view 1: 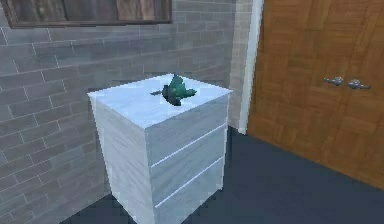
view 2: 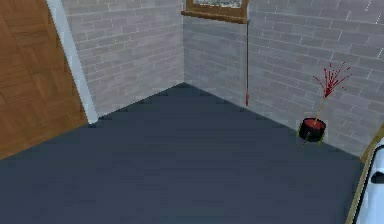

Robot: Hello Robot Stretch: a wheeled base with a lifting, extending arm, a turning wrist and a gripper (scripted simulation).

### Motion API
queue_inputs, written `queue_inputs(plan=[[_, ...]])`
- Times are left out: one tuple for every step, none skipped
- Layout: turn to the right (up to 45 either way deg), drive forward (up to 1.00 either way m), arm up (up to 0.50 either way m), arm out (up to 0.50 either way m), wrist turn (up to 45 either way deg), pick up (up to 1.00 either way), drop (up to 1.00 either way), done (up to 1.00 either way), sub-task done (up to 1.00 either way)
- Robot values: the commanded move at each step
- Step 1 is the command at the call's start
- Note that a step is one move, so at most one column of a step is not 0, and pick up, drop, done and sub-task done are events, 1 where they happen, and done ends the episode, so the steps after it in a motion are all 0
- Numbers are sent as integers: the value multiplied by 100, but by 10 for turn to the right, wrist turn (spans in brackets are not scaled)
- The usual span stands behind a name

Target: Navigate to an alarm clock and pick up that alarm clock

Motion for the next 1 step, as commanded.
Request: queue_inputs(plan=[[0, 20, 0, 0, 0, 0, 0, 0, 0]])
